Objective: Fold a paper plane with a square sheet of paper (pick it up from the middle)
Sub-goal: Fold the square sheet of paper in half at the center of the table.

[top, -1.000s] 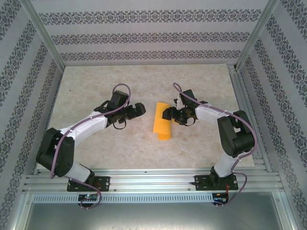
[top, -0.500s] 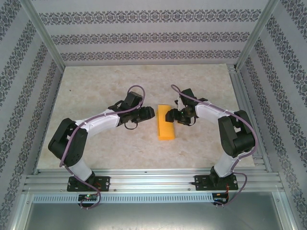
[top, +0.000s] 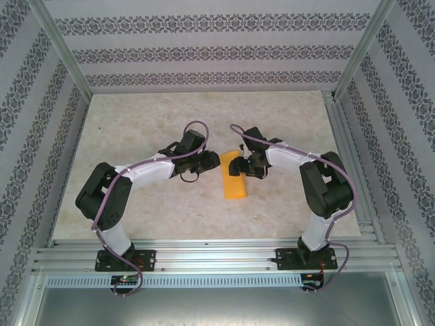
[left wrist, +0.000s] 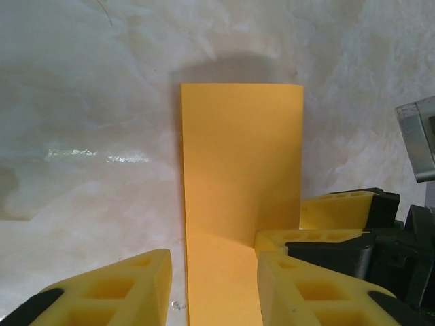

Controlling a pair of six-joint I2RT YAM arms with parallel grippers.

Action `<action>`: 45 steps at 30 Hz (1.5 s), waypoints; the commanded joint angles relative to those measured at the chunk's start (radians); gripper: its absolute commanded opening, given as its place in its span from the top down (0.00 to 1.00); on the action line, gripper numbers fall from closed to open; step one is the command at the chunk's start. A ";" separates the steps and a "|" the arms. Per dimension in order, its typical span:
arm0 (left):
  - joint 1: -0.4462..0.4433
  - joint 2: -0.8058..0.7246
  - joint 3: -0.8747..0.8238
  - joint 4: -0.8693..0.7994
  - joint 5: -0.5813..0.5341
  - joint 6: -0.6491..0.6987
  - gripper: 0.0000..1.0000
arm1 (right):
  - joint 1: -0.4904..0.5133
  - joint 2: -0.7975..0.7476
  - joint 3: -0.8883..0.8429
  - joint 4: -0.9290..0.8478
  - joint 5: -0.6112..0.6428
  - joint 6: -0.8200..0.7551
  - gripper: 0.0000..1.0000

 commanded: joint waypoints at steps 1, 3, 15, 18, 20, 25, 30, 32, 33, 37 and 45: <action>-0.012 0.018 0.025 0.032 0.011 -0.013 0.61 | 0.005 0.011 0.028 -0.026 0.065 -0.003 0.29; -0.012 0.021 0.026 0.036 0.013 -0.014 0.61 | 0.006 0.015 0.027 -0.025 0.068 -0.001 0.29; -0.013 0.040 0.040 0.036 0.025 -0.011 0.64 | 0.014 0.049 0.033 -0.014 0.052 -0.003 0.27; -0.013 0.046 0.045 0.034 0.030 -0.011 0.64 | 0.014 0.052 0.037 -0.017 0.053 -0.009 0.27; -0.014 0.045 0.045 0.034 0.030 -0.010 0.64 | 0.015 0.055 0.041 -0.022 0.052 -0.017 0.27; -0.015 0.049 0.048 0.033 0.030 -0.012 0.65 | 0.014 0.062 0.040 -0.025 0.064 -0.013 0.27; -0.017 0.050 0.050 0.031 0.030 -0.015 0.67 | 0.014 0.068 0.040 -0.033 0.064 -0.026 0.27; -0.017 0.047 0.050 0.027 0.023 -0.014 0.67 | 0.014 0.070 0.038 -0.036 0.070 -0.030 0.27; -0.017 0.045 0.050 0.023 0.020 -0.012 0.67 | 0.014 0.070 0.040 -0.041 0.075 -0.033 0.27; -0.017 0.042 0.052 0.014 0.012 -0.010 0.67 | 0.013 0.066 0.043 -0.047 0.088 -0.037 0.27; -0.021 0.090 0.072 0.044 0.044 -0.037 0.73 | 0.015 0.079 0.040 -0.046 0.094 -0.035 0.27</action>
